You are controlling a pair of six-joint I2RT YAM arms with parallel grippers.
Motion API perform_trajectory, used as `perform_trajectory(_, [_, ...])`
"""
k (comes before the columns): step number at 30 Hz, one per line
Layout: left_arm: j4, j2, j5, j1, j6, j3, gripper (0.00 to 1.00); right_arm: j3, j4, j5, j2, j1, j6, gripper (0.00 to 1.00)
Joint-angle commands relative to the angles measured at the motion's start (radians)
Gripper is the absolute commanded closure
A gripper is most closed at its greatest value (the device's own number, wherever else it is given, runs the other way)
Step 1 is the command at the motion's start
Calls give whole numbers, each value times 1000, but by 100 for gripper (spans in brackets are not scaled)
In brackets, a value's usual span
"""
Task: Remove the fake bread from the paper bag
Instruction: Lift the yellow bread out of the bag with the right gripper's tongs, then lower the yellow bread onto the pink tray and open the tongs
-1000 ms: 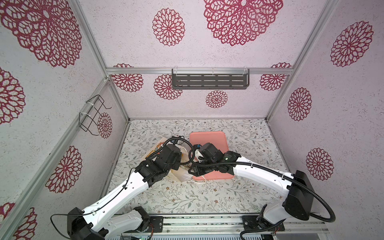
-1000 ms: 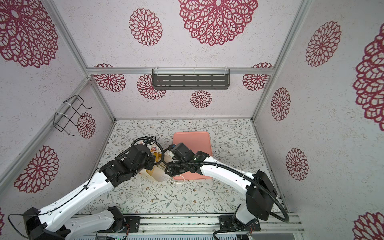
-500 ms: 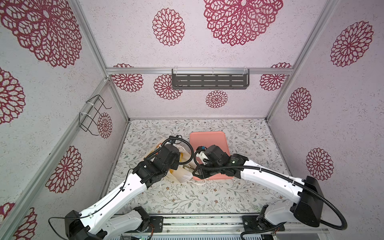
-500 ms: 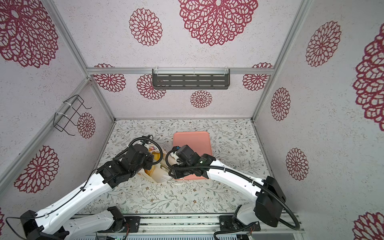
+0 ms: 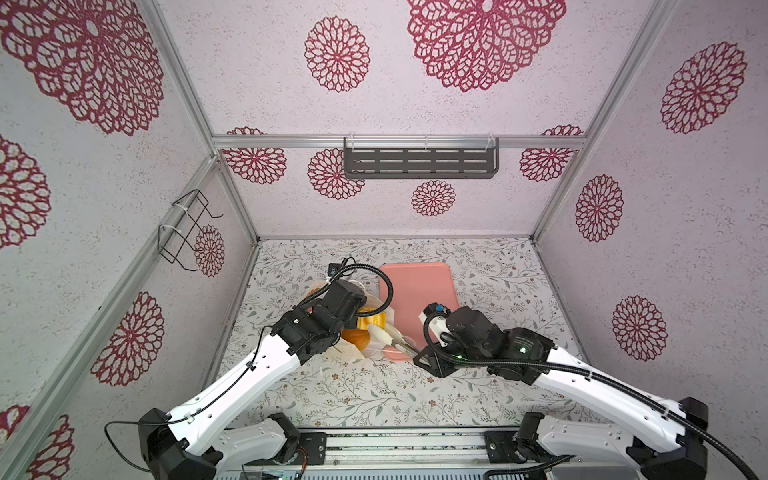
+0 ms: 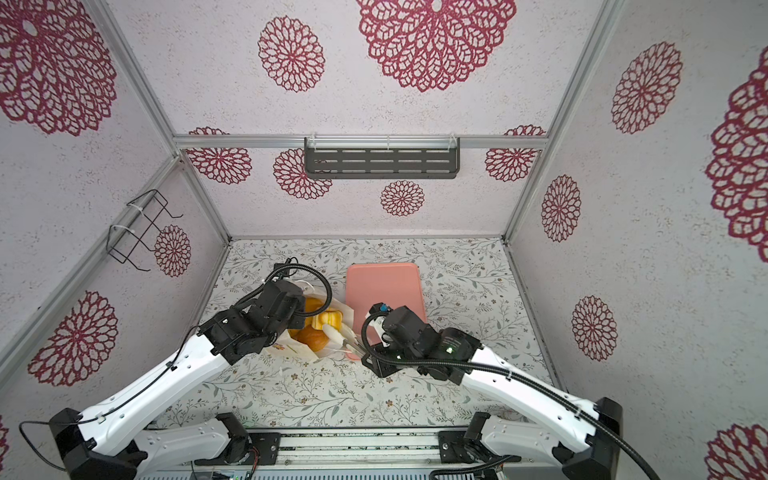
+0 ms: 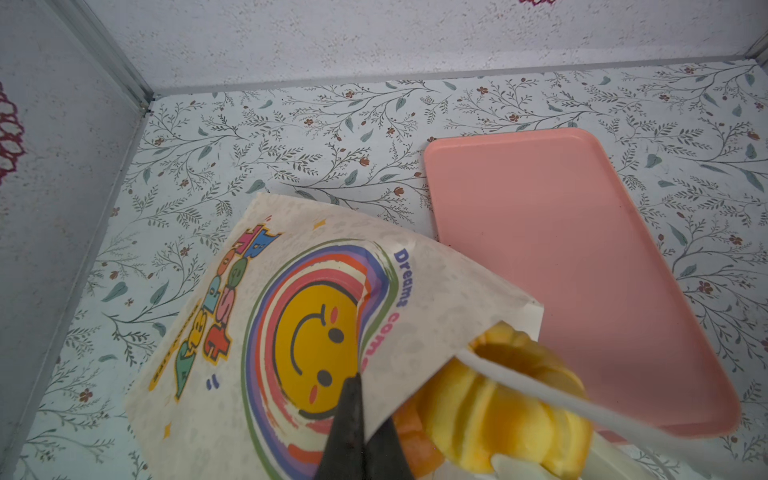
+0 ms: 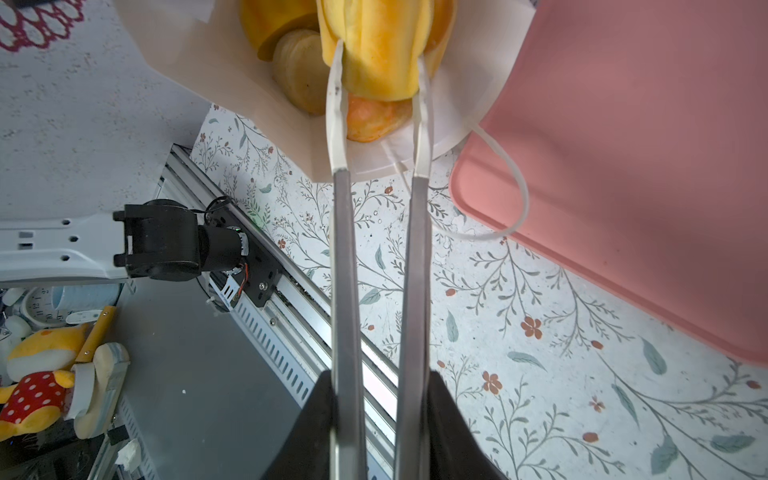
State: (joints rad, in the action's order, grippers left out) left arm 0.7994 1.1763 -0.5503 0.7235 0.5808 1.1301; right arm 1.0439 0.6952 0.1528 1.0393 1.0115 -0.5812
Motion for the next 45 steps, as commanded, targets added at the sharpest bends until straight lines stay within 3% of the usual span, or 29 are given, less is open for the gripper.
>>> perform_trajectory(1, [14,14,-2,-7,55,13,100,-1,1,-52,-64,4,-34,100])
perform_trajectory(8, [18,5,3,-7,46,17,100,14,28,-90,-78,4,-23,100])
perform_trajectory(14, [41,-21,0,-18,59,13,100,107,158,-174,-133,-14,35,100])
perform_trajectory(16, [53,-23,11,-28,76,14,100,140,207,-206,-146,-43,58,100])
perform_trajectory(21, [57,-21,37,-35,91,14,100,189,247,-146,-154,-204,124,100])
perform_trajectory(26, [66,-24,49,-35,86,23,100,226,287,-223,-48,-314,195,100])
perform_trajectory(31, [71,-33,59,-34,81,28,100,212,184,-354,111,-377,265,100])
perform_trajectory(45, [75,-40,78,-36,42,36,100,215,-123,-384,433,-441,401,100])
